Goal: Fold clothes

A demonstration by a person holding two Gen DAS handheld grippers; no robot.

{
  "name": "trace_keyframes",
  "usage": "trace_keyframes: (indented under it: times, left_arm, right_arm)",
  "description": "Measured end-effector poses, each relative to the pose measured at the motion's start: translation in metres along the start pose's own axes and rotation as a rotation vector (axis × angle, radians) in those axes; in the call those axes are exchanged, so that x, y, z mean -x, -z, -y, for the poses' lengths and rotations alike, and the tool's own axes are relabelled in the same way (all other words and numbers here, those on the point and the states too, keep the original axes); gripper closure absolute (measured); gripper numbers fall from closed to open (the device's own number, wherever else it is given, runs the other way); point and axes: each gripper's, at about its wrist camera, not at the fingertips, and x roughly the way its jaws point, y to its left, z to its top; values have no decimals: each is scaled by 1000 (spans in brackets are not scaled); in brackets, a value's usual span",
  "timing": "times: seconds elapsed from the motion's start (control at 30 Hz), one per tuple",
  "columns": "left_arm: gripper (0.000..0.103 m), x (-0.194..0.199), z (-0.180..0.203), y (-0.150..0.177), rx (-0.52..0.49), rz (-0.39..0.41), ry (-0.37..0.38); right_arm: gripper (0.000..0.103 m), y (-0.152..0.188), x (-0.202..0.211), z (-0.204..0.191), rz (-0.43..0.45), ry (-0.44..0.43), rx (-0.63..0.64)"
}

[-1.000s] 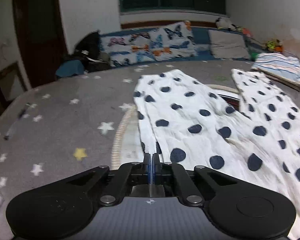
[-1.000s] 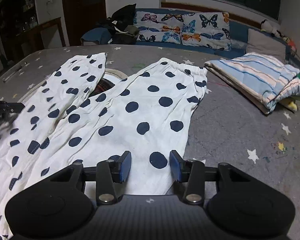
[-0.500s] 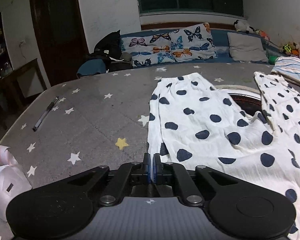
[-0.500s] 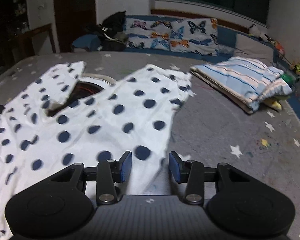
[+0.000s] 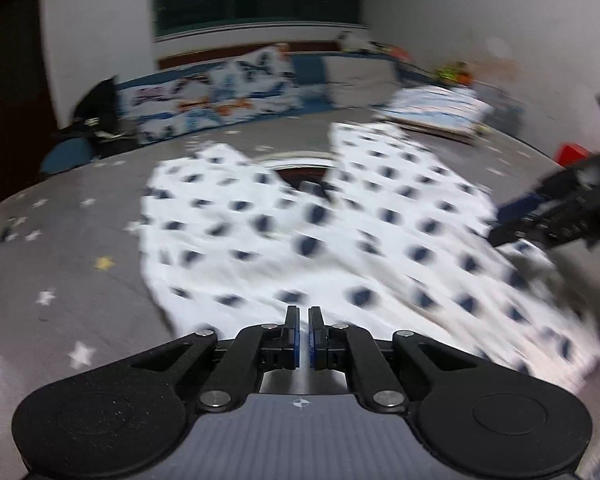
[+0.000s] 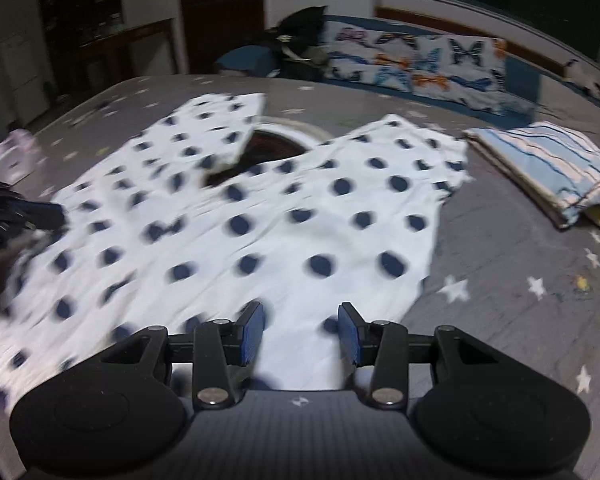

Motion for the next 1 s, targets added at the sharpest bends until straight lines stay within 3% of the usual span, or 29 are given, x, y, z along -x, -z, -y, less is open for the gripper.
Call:
trace_keyframes:
  times: [0.17, 0.33, 0.83, 1.0]
  left_arm:
    - [97, 12, 23, 20, -82, -6, 78]
    - [97, 19, 25, 37, -105, -28, 99]
    - [99, 43, 7, 53, -110, -96, 157]
    - [96, 46, -14, 41, -97, -132, 207]
  right_arm:
    - [61, 19, 20, -26, -23, -80, 58]
    - [61, 37, 31, -45, -51, -129, 109]
    - [60, 60, 51, -62, -94, -132, 141]
    - [60, 59, 59, -61, -111, -165, 127]
